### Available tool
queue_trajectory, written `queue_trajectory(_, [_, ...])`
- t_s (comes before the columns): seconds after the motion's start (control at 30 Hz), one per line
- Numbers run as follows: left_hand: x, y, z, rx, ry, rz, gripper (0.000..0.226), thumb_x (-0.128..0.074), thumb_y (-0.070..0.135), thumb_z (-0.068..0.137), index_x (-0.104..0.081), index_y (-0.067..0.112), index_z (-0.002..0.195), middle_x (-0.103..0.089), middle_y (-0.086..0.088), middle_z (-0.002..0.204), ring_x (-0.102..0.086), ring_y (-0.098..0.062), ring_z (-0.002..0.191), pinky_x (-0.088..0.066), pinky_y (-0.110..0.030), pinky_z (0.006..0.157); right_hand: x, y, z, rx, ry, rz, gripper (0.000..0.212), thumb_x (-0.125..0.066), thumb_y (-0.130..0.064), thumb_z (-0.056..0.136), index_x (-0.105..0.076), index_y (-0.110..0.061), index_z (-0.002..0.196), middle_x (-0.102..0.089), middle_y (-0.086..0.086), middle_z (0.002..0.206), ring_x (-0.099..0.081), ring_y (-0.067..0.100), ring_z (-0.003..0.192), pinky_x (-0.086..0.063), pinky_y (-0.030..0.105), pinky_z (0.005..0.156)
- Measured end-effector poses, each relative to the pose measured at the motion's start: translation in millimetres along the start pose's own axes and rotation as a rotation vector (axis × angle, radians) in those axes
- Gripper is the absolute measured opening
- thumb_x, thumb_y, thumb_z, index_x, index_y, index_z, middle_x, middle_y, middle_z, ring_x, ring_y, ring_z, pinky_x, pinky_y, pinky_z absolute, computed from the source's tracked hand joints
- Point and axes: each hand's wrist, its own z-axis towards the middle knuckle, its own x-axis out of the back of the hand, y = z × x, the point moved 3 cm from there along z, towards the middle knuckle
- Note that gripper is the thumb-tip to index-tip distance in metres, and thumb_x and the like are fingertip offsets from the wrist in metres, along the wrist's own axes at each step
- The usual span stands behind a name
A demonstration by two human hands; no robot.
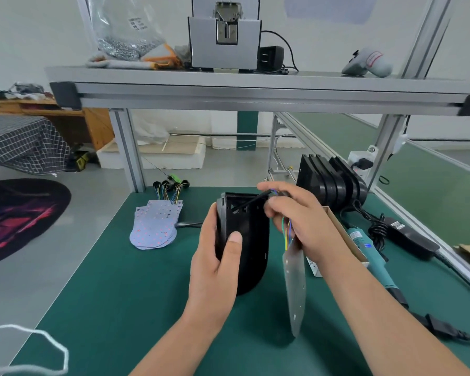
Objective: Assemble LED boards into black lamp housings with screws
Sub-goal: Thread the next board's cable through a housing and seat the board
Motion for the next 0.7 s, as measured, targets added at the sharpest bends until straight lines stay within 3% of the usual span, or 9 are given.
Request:
queue_trajectory(0.07, [-0.1, -0.2, -0.4, -0.003, -0.008, 0.0, 0.06, -0.054, 0.045, 0.1, -0.036, 0.053, 0.157, -0.055, 0.036, 0.146, -0.05, 0.008, 0.138, -0.04, -0.025, 0.108, -2.4, -2.4, 0.1, -0.023, -0.053, -0.036, 0.03, -0.058, -0.005, 0.093, -0.076, -0.015, 0.115, -0.051, 0.01, 0.069, -0.031, 0.031, 0.064, -0.017, 0.044, 0.063])
queue_trajectory(0.1, [0.1, -0.6, -0.3, -0.009, -0.009, -0.001, 0.059, -0.054, 0.043, 0.101, -0.037, 0.052, 0.157, -0.055, 0.034, 0.147, -0.05, 0.007, 0.138, -0.04, -0.027, 0.109, -2.6, -3.8, 0.3, -0.026, -0.063, -0.048, 0.03, -0.057, 0.0, 0.095, -0.076, -0.013, 0.115, -0.051, 0.01, 0.067, -0.032, 0.032, 0.065, -0.017, 0.042, 0.064])
queue_trajectory(0.2, [1.6, -0.1, 1.1, -0.025, -0.003, 0.01, 0.056, -0.055, 0.038, 0.101, -0.042, 0.05, 0.155, -0.055, 0.029, 0.147, -0.05, 0.002, 0.14, -0.04, -0.027, 0.111, -0.8, -9.0, -1.6, -0.01, -0.075, -0.087, 0.034, -0.06, -0.009, 0.086, -0.076, -0.012, 0.116, -0.058, 0.011, 0.068, -0.043, 0.013, 0.048, -0.031, 0.02, 0.052])
queue_trajectory(0.27, [4.4, 2.7, 2.8, -0.049, 0.021, 0.05, 0.054, -0.055, 0.039, 0.099, -0.046, 0.05, 0.151, -0.05, 0.027, 0.145, -0.047, 0.0, 0.14, -0.039, -0.016, 0.109, 0.7, -10.5, -2.4, -0.007, -0.09, -0.107, 0.043, -0.059, -0.015, 0.078, -0.076, -0.013, 0.118, -0.06, 0.012, 0.071, -0.044, 0.003, 0.046, -0.035, 0.014, 0.05])
queue_trajectory(0.37, [7.6, 6.5, 4.9, -0.096, 0.04, 0.116, 0.052, -0.054, 0.041, 0.097, -0.051, 0.044, 0.149, -0.042, 0.021, 0.153, -0.039, -0.001, 0.147, -0.03, -0.003, 0.108, 1.8, -8.8, -1.3, -0.025, -0.122, -0.108, 0.048, -0.058, -0.014, 0.075, -0.076, -0.015, 0.12, -0.054, 0.014, 0.07, -0.038, 0.009, 0.047, -0.032, 0.02, 0.05])
queue_trajectory(0.43, [7.9, 6.4, 5.1, -0.106, 0.012, 0.112, 0.053, -0.053, 0.039, 0.098, -0.05, 0.045, 0.15, -0.045, 0.021, 0.155, -0.039, -0.004, 0.149, -0.034, -0.013, 0.114, 0.9, -6.6, -0.4, -0.04, -0.136, -0.087, 0.05, -0.058, -0.013, 0.075, -0.075, -0.015, 0.122, -0.044, 0.015, 0.068, -0.033, 0.013, 0.049, -0.03, 0.024, 0.051])
queue_trajectory(0.53, [5.0, 5.4, 4.0, -0.044, -0.042, 0.062, 0.055, -0.053, 0.038, 0.099, -0.047, 0.049, 0.152, -0.056, 0.025, 0.15, -0.047, -0.004, 0.145, -0.04, -0.039, 0.119, 0.7, -3.2, -0.4, -0.062, -0.163, -0.091, 0.058, -0.059, -0.015, 0.077, -0.069, -0.016, 0.134, -0.039, 0.003, 0.058, -0.033, 0.014, 0.051, -0.031, 0.024, 0.054])
queue_trajectory(0.63, [4.0, 4.2, 2.1, 0.0, -0.028, 0.051, 0.056, -0.051, 0.042, 0.098, -0.047, 0.047, 0.154, -0.057, 0.025, 0.15, -0.048, -0.004, 0.145, -0.04, -0.045, 0.121, 1.4, -1.6, 1.0, -0.052, -0.124, -0.151, 0.052, -0.068, -0.017, 0.085, -0.064, -0.021, 0.137, -0.049, -0.005, 0.062, -0.044, 0.013, 0.052, -0.04, 0.023, 0.057])
queue_trajectory(0.7, [3.8, 3.1, 1.0, 0.03, 0.003, 0.048, 0.056, -0.049, 0.045, 0.097, -0.048, 0.046, 0.154, -0.058, 0.025, 0.148, -0.049, -0.003, 0.143, -0.04, -0.045, 0.121, 2.4, -0.8, 2.4, -0.071, -0.024, -0.111, 0.041, -0.076, -0.011, 0.092, -0.06, -0.015, 0.129, -0.062, 0.007, 0.074, -0.058, 0.021, 0.053, -0.048, 0.03, 0.053])
